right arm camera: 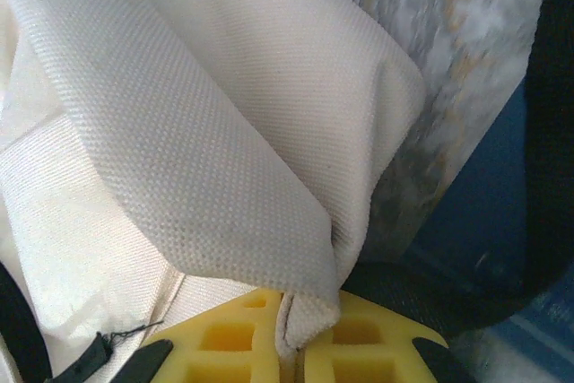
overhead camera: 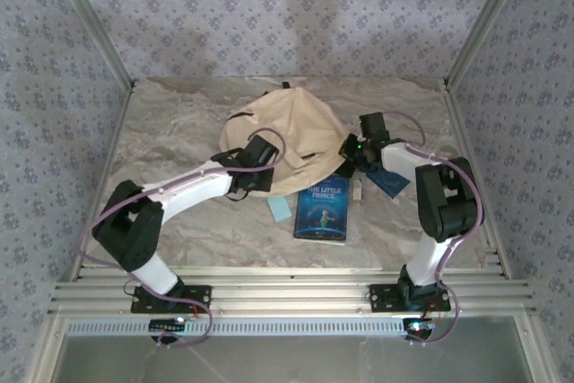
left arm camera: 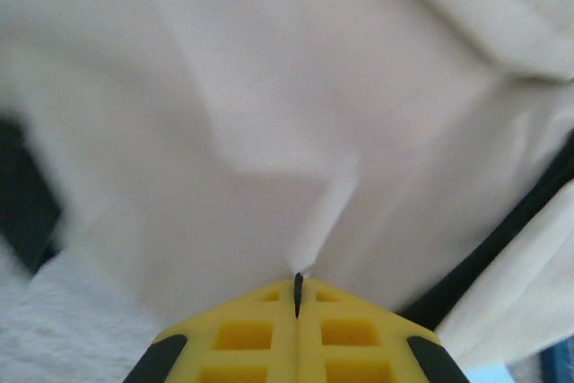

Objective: Pack the student bag

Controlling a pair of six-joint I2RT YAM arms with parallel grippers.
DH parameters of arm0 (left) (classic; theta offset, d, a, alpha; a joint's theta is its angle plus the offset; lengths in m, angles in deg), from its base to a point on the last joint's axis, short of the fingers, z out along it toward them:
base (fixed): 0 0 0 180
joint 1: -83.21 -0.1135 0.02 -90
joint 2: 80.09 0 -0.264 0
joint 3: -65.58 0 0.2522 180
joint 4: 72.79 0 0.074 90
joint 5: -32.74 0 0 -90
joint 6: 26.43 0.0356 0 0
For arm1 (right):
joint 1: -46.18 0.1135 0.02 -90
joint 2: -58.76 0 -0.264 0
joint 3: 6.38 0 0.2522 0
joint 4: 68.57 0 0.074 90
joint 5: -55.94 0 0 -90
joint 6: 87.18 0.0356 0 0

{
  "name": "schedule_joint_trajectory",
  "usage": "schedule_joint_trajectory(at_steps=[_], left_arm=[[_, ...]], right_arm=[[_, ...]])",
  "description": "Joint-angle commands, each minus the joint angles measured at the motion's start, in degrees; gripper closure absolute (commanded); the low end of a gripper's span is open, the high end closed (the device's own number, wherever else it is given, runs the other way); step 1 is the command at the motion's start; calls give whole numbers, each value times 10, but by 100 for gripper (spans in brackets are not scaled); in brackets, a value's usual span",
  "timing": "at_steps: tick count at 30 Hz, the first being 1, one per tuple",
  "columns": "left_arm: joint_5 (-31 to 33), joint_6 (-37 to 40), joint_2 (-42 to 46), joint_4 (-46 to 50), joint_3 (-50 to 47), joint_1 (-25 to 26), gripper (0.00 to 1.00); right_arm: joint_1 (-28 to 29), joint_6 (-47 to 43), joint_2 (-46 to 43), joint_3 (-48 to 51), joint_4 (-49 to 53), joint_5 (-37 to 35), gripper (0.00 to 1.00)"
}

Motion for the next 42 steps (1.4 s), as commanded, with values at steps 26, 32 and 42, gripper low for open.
schedule_joint_trajectory(at_steps=[26,32,42], left_arm=[[-153,-123,-5,-202,66,-6,100],[-176,-123,-20,-215,95,-2,100],[-174,-161,12,-255,46,6,100]], right_arm=[[-7,40,-52,-76,50,138,25],[50,171,-113,43,-37,164,26],[129,414,-70,141,-303,121,26]])
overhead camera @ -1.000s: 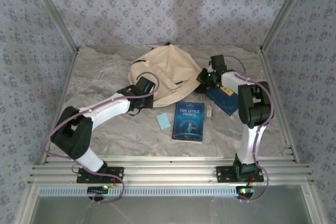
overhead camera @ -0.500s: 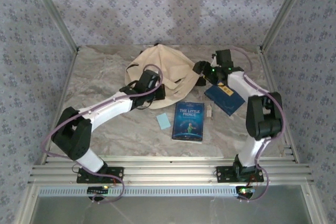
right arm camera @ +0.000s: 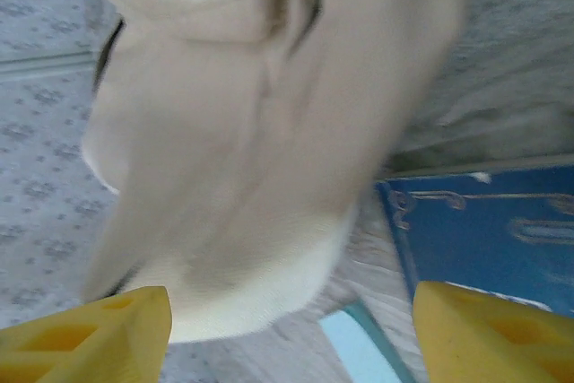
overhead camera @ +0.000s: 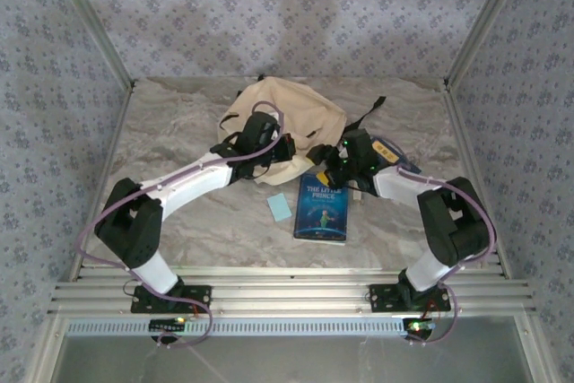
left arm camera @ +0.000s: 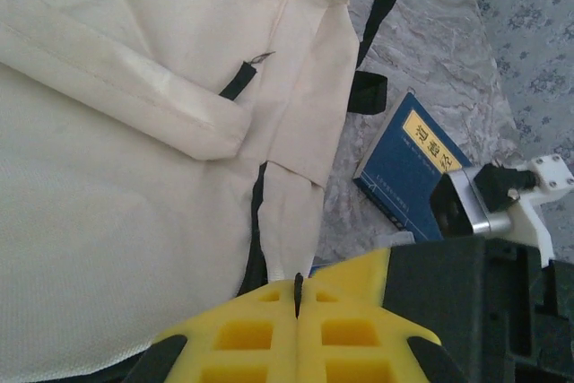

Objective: Pack the student bag

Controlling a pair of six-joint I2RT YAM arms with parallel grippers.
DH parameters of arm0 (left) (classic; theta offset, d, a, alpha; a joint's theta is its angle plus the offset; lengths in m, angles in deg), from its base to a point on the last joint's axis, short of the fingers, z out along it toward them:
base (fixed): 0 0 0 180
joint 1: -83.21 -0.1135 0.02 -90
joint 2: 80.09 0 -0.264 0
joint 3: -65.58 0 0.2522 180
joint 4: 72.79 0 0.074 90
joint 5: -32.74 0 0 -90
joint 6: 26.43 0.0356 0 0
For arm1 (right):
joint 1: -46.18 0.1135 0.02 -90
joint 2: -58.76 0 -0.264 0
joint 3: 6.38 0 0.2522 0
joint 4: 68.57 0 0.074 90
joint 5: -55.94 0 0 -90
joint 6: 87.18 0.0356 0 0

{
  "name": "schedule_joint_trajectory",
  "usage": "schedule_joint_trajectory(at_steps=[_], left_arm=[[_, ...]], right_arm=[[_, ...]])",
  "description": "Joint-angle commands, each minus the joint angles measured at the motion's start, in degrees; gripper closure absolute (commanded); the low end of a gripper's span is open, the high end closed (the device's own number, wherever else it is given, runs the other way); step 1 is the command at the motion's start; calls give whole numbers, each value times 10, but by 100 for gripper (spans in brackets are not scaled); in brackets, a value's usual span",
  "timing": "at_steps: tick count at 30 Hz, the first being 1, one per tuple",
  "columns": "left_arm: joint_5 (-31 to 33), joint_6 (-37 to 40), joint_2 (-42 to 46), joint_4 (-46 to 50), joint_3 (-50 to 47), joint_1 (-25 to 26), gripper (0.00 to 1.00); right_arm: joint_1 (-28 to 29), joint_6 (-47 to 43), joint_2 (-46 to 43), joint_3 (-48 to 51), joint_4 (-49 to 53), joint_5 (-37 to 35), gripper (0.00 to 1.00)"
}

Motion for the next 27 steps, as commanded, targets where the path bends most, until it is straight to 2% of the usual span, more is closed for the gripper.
schedule_joint_trajectory(at_steps=[1,3,4,9,10,15,19,23,27], left_arm=[[-11,-22,32,-38,-15,8,100],[-13,-29,37,-46,-23,10,100],[-13,-32,40,-48,-28,10,100],[0,-35,57,-50,-44,8,100],[3,-32,59,-47,-46,6,100],[17,-23,62,-23,-72,-34,100],[71,9,91,-12,-109,-89,100],[123,36,120,-43,-129,-123,100],[171,55,109,-80,-134,-148,100]], right_arm=[[18,116,39,1,-149,-21,26],[29,136,63,-1,-189,-36,30],[33,143,78,-5,-207,-42,35],[31,179,136,3,-291,-49,83],[27,187,144,6,-311,-44,98],[-1,164,117,31,-293,-36,100],[-38,93,60,46,-198,-11,100],[-59,26,20,56,-90,21,100],[-93,4,-2,87,-84,40,100]])
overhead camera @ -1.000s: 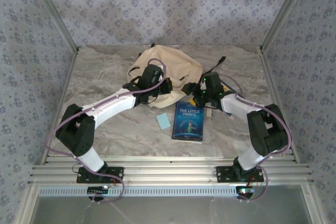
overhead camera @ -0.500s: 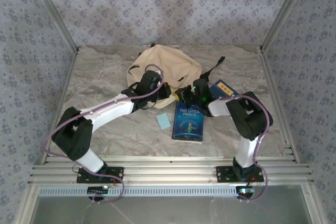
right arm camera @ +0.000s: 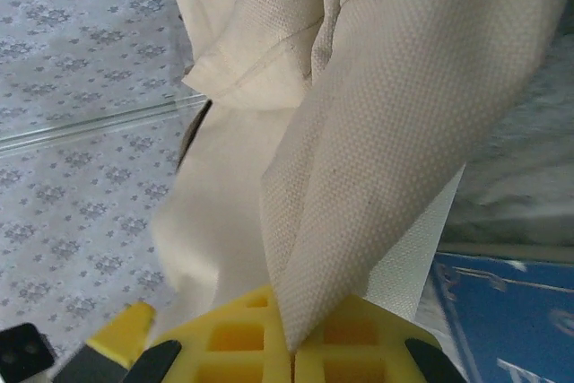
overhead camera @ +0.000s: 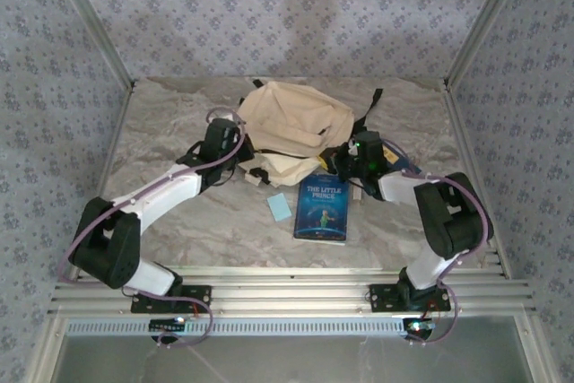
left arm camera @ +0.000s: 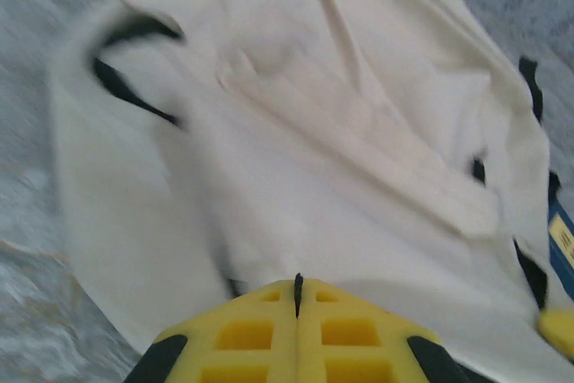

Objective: Pack the student bag

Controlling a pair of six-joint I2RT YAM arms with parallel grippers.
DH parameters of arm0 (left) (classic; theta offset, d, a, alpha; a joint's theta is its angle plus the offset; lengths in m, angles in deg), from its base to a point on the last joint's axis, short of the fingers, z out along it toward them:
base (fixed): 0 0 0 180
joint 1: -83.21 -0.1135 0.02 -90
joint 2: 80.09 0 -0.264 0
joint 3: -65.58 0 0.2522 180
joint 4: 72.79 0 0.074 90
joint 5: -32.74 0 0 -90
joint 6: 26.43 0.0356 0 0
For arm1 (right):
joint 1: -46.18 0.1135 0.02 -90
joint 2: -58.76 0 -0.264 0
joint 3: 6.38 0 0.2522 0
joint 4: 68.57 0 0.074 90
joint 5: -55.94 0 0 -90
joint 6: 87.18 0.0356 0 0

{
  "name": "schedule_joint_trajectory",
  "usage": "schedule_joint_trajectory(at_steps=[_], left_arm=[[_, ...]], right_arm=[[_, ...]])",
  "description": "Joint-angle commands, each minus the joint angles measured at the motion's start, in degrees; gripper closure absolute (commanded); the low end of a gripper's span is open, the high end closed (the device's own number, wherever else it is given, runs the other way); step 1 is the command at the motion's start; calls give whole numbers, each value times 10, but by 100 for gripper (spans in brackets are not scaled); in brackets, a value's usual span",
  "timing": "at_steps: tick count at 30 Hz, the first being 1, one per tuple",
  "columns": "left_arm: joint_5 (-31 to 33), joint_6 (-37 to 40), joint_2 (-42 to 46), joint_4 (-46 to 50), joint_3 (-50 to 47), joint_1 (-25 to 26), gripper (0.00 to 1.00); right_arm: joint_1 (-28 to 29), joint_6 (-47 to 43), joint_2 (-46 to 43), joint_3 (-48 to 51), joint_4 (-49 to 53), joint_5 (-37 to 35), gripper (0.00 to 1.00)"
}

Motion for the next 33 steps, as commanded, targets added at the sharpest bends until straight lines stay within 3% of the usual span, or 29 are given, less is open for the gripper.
schedule_joint_trajectory(at_steps=[1,10,14,21,22,24,26,29,33], left_arm=[[99,35,1,-51,-1,-28,100],[68,23,24,-18,-7,-50,100],[52,9,91,7,-46,-37,100],[52,-48,165,16,-83,34,100],[49,-58,160,3,-82,47,100],[41,-76,140,-29,-75,66,100],[35,-81,103,-57,-54,86,100],[17,-82,43,-80,-14,98,100],[-6,-84,-16,-105,24,102,100]], right_arm=[[-41,-63,-19,26,69,12,100],[-91,-237,-22,-78,235,-12,100],[-116,-294,50,-170,257,5,100],[-105,-331,198,-382,310,30,100],[-103,-328,215,-402,318,31,93],[-99,-311,231,-426,330,45,63],[-97,-294,221,-414,314,47,46],[-95,-298,174,-376,321,28,32],[-93,-317,83,-306,370,-3,26]])
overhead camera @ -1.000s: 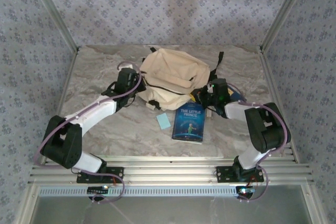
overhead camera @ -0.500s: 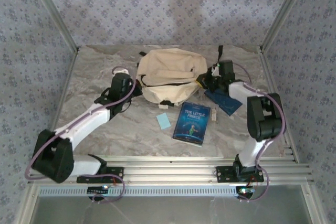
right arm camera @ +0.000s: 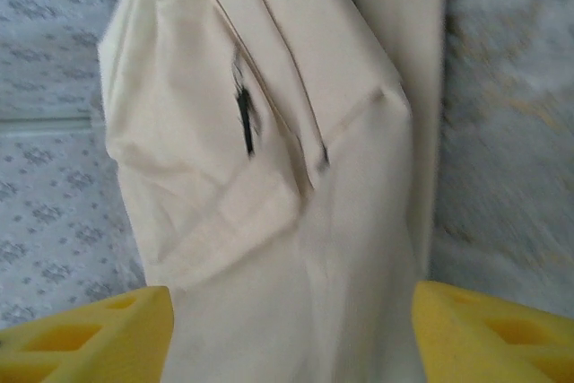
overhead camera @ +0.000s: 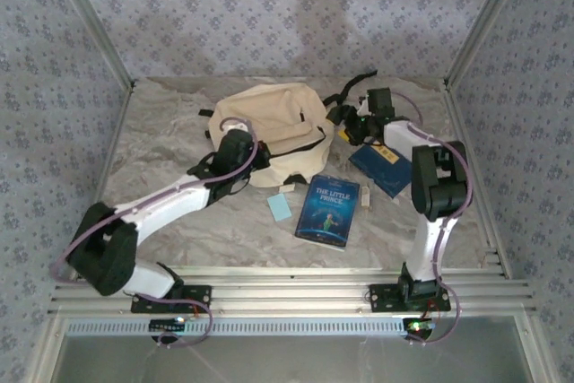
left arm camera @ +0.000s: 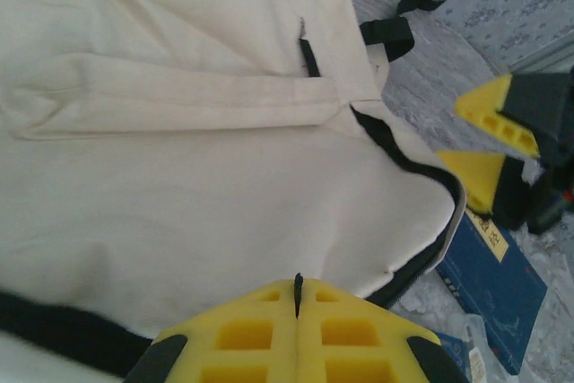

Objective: Pack the student bag

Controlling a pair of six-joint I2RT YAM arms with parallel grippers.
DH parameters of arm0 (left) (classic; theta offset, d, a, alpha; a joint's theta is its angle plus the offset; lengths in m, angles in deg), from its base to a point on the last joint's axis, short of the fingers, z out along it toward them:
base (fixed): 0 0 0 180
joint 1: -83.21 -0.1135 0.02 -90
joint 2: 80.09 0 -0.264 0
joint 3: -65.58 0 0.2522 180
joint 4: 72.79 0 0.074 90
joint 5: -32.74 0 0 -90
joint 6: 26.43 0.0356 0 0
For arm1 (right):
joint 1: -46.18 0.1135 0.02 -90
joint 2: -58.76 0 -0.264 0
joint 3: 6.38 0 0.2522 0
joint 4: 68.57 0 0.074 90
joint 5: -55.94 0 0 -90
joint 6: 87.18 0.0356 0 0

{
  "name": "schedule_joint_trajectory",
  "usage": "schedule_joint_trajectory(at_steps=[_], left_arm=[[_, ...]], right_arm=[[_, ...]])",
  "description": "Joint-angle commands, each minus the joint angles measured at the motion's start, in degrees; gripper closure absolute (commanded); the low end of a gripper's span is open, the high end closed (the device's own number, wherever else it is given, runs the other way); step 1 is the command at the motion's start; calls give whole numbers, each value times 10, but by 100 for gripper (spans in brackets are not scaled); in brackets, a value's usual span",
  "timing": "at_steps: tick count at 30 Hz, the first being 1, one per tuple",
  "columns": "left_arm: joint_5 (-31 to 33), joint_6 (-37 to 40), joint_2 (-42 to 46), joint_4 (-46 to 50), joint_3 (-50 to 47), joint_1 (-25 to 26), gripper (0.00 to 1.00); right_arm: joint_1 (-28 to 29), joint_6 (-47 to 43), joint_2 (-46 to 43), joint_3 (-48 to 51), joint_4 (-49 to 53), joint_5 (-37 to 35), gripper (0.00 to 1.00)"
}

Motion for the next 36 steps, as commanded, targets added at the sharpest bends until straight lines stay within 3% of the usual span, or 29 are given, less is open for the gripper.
schedule_joint_trajectory(at_steps=[1,5,11,20,24,26,27,28,29,36], left_arm=[[-27,-12,-31,-55,48,6,100],[-47,-18,-56,-70,65,12,100],[-74,-41,-59,-85,71,24,100],[-69,-40,-10,-79,63,47,100],[-67,-48,2,-83,51,48,100],[-65,-44,6,-81,48,48,100],[-61,-38,7,-77,47,48,100],[-50,-32,9,-70,46,48,100],[-40,-27,10,-63,45,47,100],[26,-15,7,-42,-5,-3,100]], right_arm=[[2,-8,-107,52,47,-30,25],[25,53,-191,158,19,-16,25],[106,166,-231,211,-69,-42,25],[157,343,-137,211,-278,-58,25],[166,366,-92,184,-286,-72,25],[170,383,-66,176,-315,-70,38],[171,392,-53,172,-330,-63,57],[172,401,-44,173,-345,-60,84],[172,410,-39,178,-360,-61,100],[163,331,-57,173,-317,-18,100]])
